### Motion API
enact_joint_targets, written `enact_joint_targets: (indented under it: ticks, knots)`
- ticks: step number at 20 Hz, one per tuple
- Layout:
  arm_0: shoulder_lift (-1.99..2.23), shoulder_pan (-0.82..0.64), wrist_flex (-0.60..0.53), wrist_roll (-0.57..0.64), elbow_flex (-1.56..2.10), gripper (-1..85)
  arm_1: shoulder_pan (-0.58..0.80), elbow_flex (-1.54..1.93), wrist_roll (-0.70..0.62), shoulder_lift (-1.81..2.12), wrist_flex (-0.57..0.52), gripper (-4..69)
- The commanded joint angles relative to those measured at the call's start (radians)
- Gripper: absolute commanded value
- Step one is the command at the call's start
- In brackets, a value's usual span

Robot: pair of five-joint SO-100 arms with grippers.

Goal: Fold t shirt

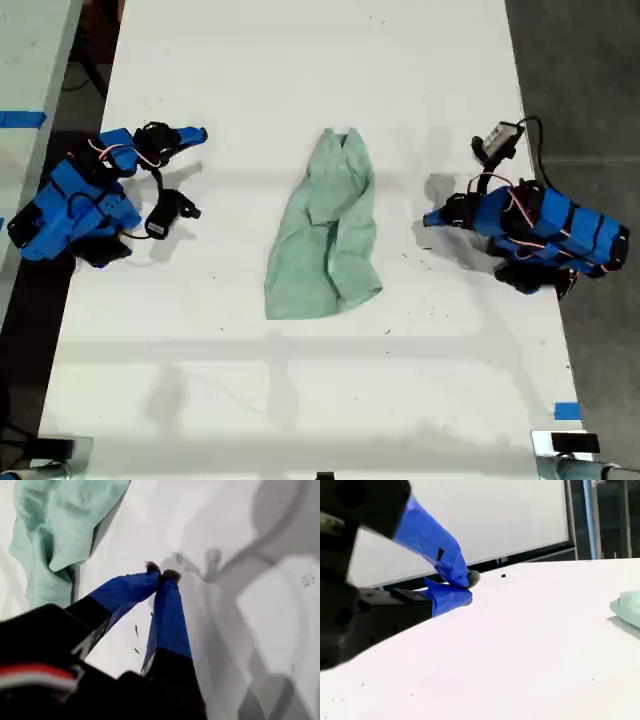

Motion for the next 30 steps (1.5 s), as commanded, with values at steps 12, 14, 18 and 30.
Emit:
enact_joint_targets:
  ticks: [12,14,18,30]
  knots:
    - [0.012,0.491,-0.098,-0.588,0.043,-0.4,0.005,0.032,0.129,0.012,-0.009,1.6]
    - [0.012,0.669,-0.061,-0.784,0.043,-0.4,0.005,0.032,0.133,0.012,0.0,1.6]
    - [-0.115,0.815,-0.058,-0.954,-0.032,-0.4,0.011,0.032,0.115,0.012,0.006,1.6]
    - [-1.585,1.048,0.034,-1.006,-1.051,8.6,0.002,0.029,0.104,0.012,0.018,2.5]
